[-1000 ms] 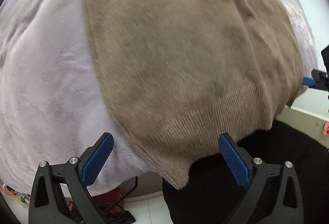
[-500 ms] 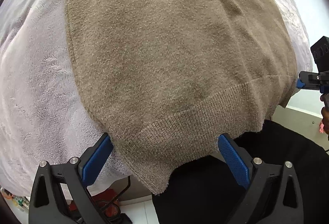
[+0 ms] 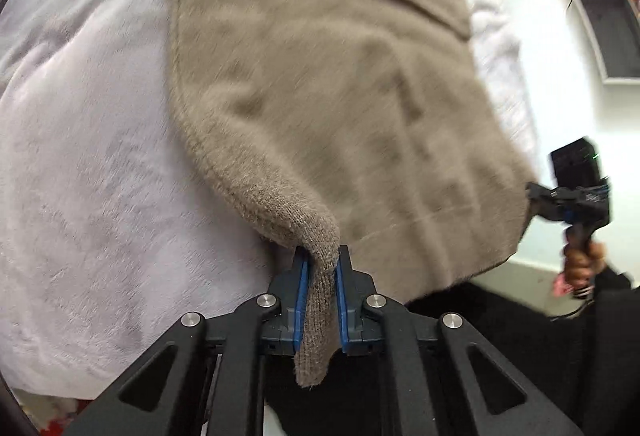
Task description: Fold small clothes
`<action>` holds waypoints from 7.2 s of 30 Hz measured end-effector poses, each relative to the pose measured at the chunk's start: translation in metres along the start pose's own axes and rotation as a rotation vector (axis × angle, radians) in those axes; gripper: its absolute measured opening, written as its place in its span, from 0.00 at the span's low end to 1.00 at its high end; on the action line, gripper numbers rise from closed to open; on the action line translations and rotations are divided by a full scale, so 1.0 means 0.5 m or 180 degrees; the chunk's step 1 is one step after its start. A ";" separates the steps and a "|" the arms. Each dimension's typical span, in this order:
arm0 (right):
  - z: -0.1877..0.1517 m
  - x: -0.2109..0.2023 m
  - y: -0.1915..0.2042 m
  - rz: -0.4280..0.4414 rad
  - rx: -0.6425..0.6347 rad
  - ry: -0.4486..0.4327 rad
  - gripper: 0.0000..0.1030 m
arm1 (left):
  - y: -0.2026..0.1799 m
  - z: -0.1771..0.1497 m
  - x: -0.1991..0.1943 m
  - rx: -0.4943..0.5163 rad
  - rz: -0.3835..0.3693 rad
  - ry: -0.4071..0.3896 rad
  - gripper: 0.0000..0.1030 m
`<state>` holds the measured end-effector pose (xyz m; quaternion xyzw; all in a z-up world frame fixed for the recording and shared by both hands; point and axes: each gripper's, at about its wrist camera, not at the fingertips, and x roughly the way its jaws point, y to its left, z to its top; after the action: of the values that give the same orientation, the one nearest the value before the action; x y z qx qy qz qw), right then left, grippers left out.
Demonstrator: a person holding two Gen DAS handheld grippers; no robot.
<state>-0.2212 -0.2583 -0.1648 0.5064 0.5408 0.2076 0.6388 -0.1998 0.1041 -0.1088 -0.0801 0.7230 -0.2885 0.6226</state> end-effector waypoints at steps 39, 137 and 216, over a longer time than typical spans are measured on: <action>0.602 -0.022 0.092 -0.0361 0.0075 -0.1227 0.21 | 0.122 0.709 -0.097 0.0054 0.1088 -0.1360 1.00; 0.391 -0.071 -0.024 -0.1335 0.0176 -0.1244 0.11 | 0.278 0.367 -0.057 -0.1182 0.0343 -0.1286 0.16; 0.171 0.239 0.257 -0.1928 -0.0754 -0.0339 0.65 | 0.153 0.330 -0.191 -0.0310 0.1341 -0.1850 0.99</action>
<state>-0.0686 -0.1458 -0.1184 0.2548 0.6047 0.0430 0.7533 -0.0049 0.1598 -0.0764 -0.0376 0.5293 -0.0843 0.8434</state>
